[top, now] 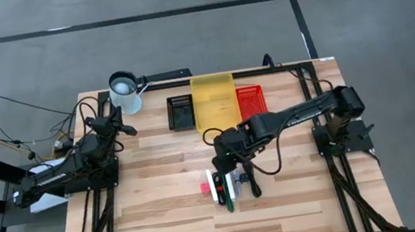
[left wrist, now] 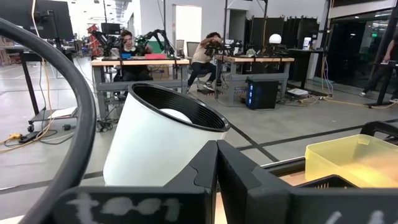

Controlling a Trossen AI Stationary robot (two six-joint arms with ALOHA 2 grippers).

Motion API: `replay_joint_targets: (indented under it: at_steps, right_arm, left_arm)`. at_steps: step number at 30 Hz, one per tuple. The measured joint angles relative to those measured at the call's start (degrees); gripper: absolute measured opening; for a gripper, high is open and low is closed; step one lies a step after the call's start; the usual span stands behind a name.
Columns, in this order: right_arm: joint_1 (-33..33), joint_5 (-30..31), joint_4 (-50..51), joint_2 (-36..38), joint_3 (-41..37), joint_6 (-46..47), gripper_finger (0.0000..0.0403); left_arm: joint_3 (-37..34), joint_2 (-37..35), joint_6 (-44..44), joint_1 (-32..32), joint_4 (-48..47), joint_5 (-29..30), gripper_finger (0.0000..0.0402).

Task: Pick and place items into bin
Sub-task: Put the white card reader box into the red bin

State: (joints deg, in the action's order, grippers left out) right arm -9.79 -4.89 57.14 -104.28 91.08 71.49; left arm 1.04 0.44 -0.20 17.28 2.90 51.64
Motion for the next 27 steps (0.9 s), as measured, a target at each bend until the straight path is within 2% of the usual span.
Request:
replay_joint_targets:
  at_steps: [12, 27]
  right_arm:
    - [-0.7, -0.77, 0.71, -2.94, 1.71, 0.8, 0.0201]
    - [-2.24, 3.71, 0.71, -2.93, 1.71, 3.5, 0.0201]
  left_arm:
    - [0.0, -0.01, -0.01, 0.01, 0.01, -0.02, 0.0]
    - [0.0, 0.0, -0.01, 0.0, 0.0, -0.02, 0.0]
